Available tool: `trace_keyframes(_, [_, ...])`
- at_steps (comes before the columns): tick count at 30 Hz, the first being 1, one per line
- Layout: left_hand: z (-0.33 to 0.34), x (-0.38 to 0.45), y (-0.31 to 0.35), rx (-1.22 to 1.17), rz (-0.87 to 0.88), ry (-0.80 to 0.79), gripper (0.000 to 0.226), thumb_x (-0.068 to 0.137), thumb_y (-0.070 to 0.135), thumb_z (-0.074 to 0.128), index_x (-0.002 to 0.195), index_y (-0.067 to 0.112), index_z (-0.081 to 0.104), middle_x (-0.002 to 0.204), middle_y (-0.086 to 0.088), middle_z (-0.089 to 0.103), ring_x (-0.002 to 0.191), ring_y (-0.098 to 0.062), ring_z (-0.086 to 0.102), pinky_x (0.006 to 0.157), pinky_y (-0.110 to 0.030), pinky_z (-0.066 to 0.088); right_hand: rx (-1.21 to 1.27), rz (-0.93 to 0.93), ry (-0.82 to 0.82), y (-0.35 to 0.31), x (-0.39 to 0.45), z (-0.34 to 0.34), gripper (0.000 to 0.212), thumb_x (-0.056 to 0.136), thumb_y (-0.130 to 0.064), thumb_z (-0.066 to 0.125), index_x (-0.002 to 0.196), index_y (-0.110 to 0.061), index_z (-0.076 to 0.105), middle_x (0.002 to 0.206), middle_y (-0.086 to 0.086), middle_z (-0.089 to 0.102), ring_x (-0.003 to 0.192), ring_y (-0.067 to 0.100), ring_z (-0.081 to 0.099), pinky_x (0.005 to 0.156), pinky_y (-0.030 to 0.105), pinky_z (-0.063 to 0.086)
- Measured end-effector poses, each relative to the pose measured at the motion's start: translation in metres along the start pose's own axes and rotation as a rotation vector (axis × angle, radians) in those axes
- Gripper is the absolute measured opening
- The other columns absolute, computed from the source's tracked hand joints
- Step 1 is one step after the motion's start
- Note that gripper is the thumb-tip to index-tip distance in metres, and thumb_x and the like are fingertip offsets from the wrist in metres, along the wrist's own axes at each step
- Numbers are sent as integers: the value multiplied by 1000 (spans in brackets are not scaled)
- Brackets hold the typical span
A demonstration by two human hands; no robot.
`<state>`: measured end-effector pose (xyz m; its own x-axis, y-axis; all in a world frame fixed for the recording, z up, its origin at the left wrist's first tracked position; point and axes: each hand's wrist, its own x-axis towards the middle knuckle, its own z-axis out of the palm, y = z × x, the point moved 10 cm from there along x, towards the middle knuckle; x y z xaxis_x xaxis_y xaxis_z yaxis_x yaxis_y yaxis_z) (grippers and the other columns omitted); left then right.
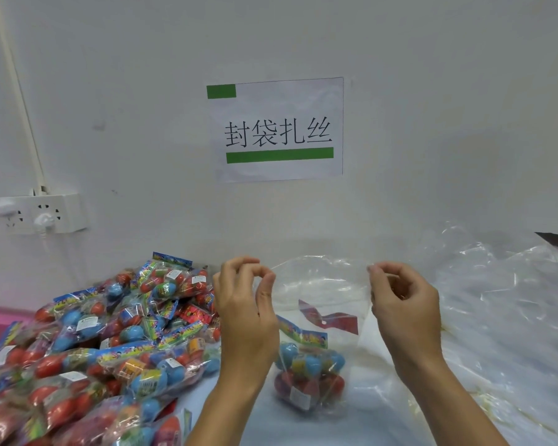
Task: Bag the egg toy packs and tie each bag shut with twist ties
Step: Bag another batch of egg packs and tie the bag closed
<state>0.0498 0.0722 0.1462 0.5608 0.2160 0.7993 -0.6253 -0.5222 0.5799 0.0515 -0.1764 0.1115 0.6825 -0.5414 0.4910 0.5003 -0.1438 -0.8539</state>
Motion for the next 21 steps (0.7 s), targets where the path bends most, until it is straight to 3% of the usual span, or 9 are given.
trace_keyframes(3, [-18,2,13,-43,69,126,12,100,23,46,89,19,52,86,13,49,85,-18,47,74,-16,38,37,-51,51,-6,-1,-3,15,96,-26,65,82,-23,69,59,-3,62,51,4,52,51,20,47])
trace_keyframes(5, [-19,4,11,-77,58,113,14,101,24,47,88,22,53,83,13,53,81,-13,50,70,-17,40,34,-45,57,-5,-1,-2,14,96,-27,65,83,-22,70,58,-5,63,51,4,55,52,19,47])
trace_keyframes(8, [5,4,-4,13,-42,-108,22,99,36,51,84,24,62,78,12,59,80,-7,54,72,-28,47,44,-30,3,-4,-3,3,16,95,-23,67,81,-20,72,57,-2,62,49,3,55,48,18,47])
trace_keyframes(11, [29,-10,-30,348,-175,-365,44,95,59,47,85,24,70,82,7,66,89,-17,61,84,-42,50,53,-58,-74,-12,-8,11,16,94,-16,69,79,-19,73,61,6,63,48,4,58,41,14,48])
trace_keyframes(14, [28,-19,-45,567,-249,-410,49,87,67,55,101,22,67,95,4,68,96,-17,61,82,-32,48,21,-100,-109,-20,-13,17,18,93,-11,69,78,-18,72,64,10,62,48,5,59,42,12,48])
trace_keyframes(18, [26,-24,-55,659,-305,-456,35,89,44,70,108,17,59,106,-1,65,100,-22,60,69,-27,38,21,-107,-116,-22,-14,19,19,91,-5,69,75,-15,72,63,19,59,43,3,57,42,10,46])
trace_keyframes(21, [22,-21,-56,594,-320,-408,9,96,21,59,99,13,61,96,-3,65,86,-19,59,67,-30,46,-41,-122,-107,-20,-14,18,20,92,-9,70,76,-21,72,63,11,63,48,8,58,45,13,49])
